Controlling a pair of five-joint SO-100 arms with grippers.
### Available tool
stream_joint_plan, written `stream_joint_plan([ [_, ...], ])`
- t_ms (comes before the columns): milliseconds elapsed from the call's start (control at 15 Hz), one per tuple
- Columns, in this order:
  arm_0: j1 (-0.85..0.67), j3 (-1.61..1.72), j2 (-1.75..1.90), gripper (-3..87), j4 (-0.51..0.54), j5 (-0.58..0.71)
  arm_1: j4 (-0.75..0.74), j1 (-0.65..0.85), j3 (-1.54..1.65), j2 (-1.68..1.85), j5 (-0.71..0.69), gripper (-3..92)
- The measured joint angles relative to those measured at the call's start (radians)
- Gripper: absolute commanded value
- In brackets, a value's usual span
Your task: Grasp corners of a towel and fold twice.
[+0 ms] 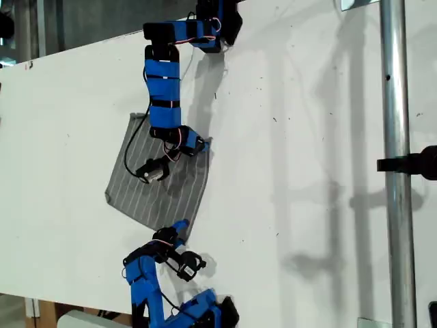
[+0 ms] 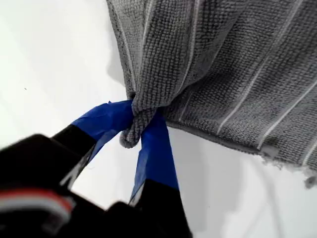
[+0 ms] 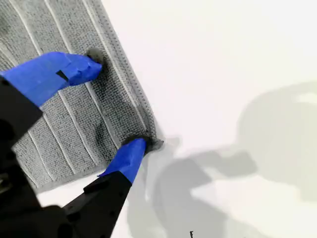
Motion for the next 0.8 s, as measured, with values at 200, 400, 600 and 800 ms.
stream_joint_plan([
  [200, -0.012, -0.094, -0.100, -2.6, 0.051, -0.012, 0.000, 0.000, 0.023, 0.011, 0.000, -0.2],
  [400, -0.012, -0.109, -0.117, -2.8, 0.051, -0.002, -0.014, 0.000, 0.025, 0.031, 0.002, -0.2],
  [600, 0.020, -0.087, -0.071, -2.8, 0.034, -0.009, -0.015, 0.000, 0.051, 0.040, 0.002, -0.2],
  [800, 0.121, -0.094, 0.017, -2.8, 0.106, -0.101, 0.006, -0.021, 0.072, 0.083, 0.020, -0.2],
])
